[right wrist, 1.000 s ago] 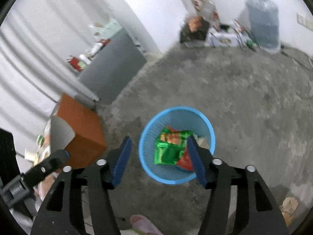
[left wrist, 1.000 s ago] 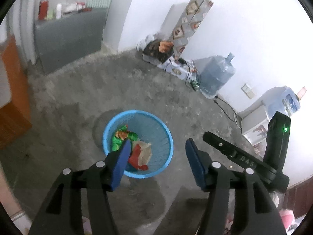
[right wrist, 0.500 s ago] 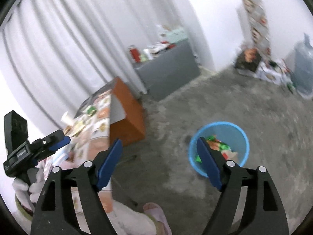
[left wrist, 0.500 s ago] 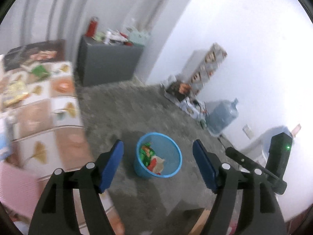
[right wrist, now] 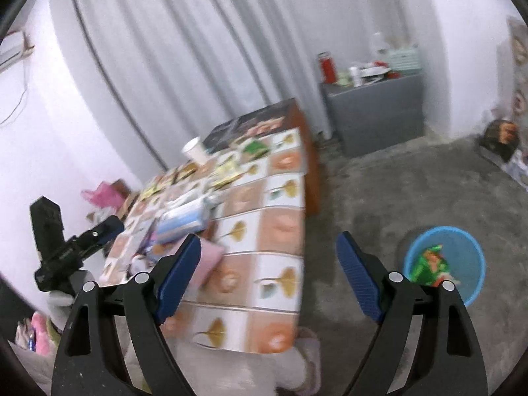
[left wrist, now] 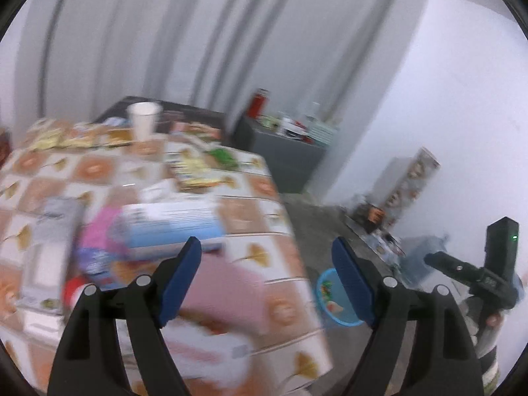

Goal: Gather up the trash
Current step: 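Move both grippers back over the cluttered table, then grasp the white CABLE box with the left gripper while the right gripper grasps the blue paper card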

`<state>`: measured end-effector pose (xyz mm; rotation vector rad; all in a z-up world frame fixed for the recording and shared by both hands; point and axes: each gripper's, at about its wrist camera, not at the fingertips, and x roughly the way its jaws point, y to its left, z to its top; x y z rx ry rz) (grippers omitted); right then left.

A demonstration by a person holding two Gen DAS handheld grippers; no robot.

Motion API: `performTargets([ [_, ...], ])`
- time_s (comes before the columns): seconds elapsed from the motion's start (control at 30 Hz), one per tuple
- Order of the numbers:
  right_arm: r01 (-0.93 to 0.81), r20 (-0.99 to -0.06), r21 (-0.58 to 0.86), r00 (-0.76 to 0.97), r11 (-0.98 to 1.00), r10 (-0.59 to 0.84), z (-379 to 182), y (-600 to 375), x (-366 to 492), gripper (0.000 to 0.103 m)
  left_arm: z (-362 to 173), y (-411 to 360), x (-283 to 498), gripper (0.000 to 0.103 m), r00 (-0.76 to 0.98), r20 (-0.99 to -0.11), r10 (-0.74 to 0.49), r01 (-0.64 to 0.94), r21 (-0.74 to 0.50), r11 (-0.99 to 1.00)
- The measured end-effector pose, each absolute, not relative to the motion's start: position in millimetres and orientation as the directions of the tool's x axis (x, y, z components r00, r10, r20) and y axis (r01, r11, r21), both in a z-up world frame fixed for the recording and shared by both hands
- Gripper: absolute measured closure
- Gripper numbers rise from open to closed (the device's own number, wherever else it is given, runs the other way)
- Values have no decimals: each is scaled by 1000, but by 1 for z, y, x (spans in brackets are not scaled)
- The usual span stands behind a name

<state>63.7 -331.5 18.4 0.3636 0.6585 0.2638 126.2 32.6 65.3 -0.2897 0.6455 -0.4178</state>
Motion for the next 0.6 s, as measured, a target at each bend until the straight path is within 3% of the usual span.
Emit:
performTargets([
  [0.2, -244, -580, 360, 698, 901, 420, 35, -260, 92, 20, 42, 114, 125, 23, 759, -545, -357, 136, -403, 905],
  [0.43, -558, -607, 3, 658, 830, 445, 49, -153, 138, 8, 14, 169, 139, 23, 741, -608, -286, 48, -377, 925],
  [0.6, -773, -716, -185, 528, 606, 456, 20, -82, 187, 8, -5, 187, 156, 20, 692, -665, -280, 47, -346, 937],
])
